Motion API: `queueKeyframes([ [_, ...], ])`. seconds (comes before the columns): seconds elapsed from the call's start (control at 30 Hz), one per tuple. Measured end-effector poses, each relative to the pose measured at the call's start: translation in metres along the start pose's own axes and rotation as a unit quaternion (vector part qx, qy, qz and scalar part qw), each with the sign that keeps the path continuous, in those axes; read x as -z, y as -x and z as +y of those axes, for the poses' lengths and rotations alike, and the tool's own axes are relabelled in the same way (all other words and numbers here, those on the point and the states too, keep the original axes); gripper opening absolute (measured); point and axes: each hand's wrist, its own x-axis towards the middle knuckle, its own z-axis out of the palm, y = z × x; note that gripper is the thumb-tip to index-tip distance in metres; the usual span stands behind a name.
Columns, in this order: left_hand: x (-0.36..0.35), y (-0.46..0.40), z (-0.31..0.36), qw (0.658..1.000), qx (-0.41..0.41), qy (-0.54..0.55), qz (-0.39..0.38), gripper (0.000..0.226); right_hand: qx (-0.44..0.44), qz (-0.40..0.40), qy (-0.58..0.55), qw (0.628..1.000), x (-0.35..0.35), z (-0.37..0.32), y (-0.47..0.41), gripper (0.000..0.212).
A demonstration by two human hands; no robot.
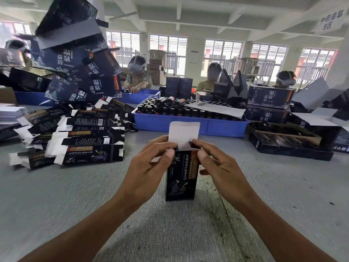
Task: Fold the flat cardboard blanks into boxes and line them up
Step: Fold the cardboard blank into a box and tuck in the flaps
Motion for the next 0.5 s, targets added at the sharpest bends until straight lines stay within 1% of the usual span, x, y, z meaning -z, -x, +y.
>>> queueKeyframes([
  [0.13,-0.0023,-0.0003,0.0031,1.0,-0.026,-0.01,0.004,0.024,0.032,0.038,-0.012,0.999,-0.002,-0.0033,-0.0001,0.028],
  [0.27,-0.0017,-0.0006,0.003,0.999,-0.035,-0.034,0.015,0.025,0.024,0.06,-0.042,0.997,-0.0035,-0.0045,-0.0008,0.025],
  [0.37,-0.0022,-0.0002,0.0026,0.998,-0.039,-0.034,0.023,0.025,0.025,0.058,-0.063,0.996,-0.0039,-0.0054,-0.0013,0.024],
  [0.47,-0.0034,0.001,0.0037,0.999,-0.035,-0.029,0.025,0.025,0.028,0.07,-0.056,0.996,-0.0041,-0.0082,0.0003,0.021],
  [0.5,-0.0038,0.0014,0.0044,0.999,-0.03,-0.023,0.025,0.025,0.027,0.076,-0.049,0.996,-0.0044,-0.0088,0.001,0.024],
])
